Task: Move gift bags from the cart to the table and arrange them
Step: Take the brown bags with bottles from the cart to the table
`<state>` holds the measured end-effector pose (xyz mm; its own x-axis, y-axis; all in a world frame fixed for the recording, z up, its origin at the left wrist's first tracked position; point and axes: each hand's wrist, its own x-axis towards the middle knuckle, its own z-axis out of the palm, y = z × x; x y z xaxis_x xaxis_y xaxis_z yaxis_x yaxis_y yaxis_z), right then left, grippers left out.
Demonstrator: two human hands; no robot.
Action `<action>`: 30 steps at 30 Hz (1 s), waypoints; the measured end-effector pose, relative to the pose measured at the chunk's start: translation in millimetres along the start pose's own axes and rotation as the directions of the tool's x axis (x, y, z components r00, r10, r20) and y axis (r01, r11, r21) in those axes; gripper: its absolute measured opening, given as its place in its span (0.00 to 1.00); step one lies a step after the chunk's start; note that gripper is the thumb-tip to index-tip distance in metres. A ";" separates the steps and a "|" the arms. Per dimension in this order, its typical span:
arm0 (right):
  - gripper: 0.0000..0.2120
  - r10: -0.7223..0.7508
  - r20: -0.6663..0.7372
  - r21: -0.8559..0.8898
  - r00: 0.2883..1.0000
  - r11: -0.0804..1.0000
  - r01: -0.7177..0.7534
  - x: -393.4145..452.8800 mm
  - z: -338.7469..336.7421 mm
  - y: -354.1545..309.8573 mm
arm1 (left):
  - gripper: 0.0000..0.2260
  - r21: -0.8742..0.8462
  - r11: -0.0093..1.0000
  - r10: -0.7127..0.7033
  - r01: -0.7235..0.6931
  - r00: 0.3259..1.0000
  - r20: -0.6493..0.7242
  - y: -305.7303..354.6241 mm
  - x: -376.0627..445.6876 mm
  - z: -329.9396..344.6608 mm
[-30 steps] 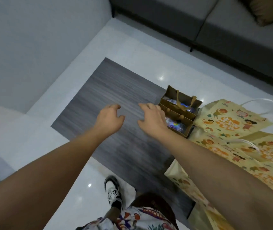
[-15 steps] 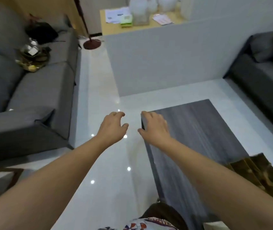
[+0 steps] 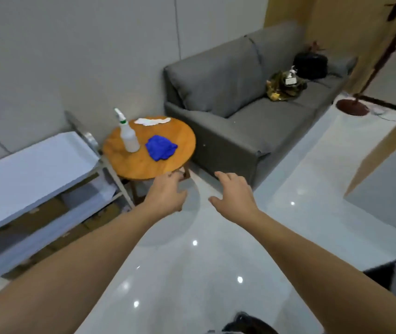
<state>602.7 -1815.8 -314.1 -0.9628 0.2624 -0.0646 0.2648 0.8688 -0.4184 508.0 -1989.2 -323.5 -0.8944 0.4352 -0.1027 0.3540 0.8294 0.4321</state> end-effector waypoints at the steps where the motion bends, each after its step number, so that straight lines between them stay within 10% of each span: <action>1: 0.34 -0.060 0.026 -0.005 0.998 0.998 0.061 12.9 10.6 -26.4 | 0.17 -0.004 0.998 -0.068 0.068 0.998 -0.011 -29.9 -6.5 -10.1; 6: 0.30 -0.343 0.176 0.009 0.922 0.938 0.347 73.6 73.4 -144.0 | 0.16 -0.094 0.916 -0.396 0.389 0.915 -0.074 -156.8 -40.6 -47.0; 17: 0.28 -0.643 0.528 0.165 0.556 0.719 0.675 180.1 214.5 -314.7 | 0.19 -0.271 0.496 -0.869 0.825 0.474 -0.145 -335.6 -70.4 -92.7; 30: 0.28 -0.597 0.698 0.105 0.395 0.632 0.768 239.5 375.1 -387.9 | 0.23 -0.395 0.324 -0.940 0.860 0.340 -0.031 -480.5 -41.2 -34.5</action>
<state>249.2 -2247.5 -507.1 -0.5763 -0.7081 -0.4080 -0.5777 0.7061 -0.4095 365.4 -2417.7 -496.0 -0.6451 -0.6427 -0.4133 -0.7623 0.5047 0.4051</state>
